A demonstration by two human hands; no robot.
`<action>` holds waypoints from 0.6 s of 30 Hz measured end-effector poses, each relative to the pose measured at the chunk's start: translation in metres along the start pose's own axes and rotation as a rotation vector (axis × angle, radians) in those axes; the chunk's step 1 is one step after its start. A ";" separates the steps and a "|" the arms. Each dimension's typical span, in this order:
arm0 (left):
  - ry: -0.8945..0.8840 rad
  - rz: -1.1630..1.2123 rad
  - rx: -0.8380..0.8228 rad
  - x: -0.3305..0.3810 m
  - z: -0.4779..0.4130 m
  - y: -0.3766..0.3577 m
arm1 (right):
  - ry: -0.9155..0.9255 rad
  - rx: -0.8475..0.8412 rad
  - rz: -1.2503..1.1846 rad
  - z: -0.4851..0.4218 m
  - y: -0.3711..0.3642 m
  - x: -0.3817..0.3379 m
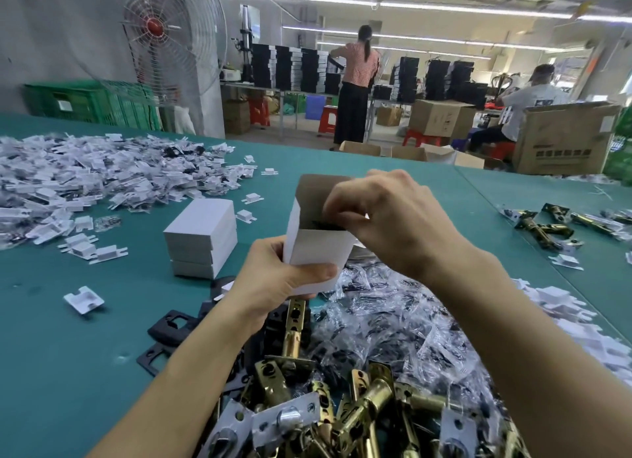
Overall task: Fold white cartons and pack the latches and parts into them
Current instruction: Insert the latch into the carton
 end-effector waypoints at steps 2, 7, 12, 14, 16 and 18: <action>0.001 -0.006 -0.001 0.000 0.000 -0.002 | -0.022 -0.109 0.024 -0.002 -0.001 0.000; 0.011 -0.034 0.007 -0.002 0.000 -0.001 | -0.004 -0.341 0.172 -0.005 -0.012 -0.004; 0.028 0.008 0.009 0.001 0.002 -0.002 | -0.049 -0.247 0.030 0.006 -0.014 0.004; 0.034 0.055 -0.026 0.003 0.004 -0.004 | -0.043 0.043 -0.113 0.016 0.001 0.014; 0.037 0.080 -0.078 0.006 0.006 -0.007 | -0.072 0.205 -0.346 0.030 0.006 0.027; 0.038 0.073 -0.127 0.008 0.009 -0.012 | -0.082 0.213 -0.542 0.042 0.000 0.036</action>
Point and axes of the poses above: each hand's wrist, its own z-axis away from the middle knuckle, its own y-axis out of the back of the hand, x = y × z, the point moved 6 cm from there along -z, towards the middle knuckle, and after that the axes turned 2 degrees about -x, right-handed, at the moved point
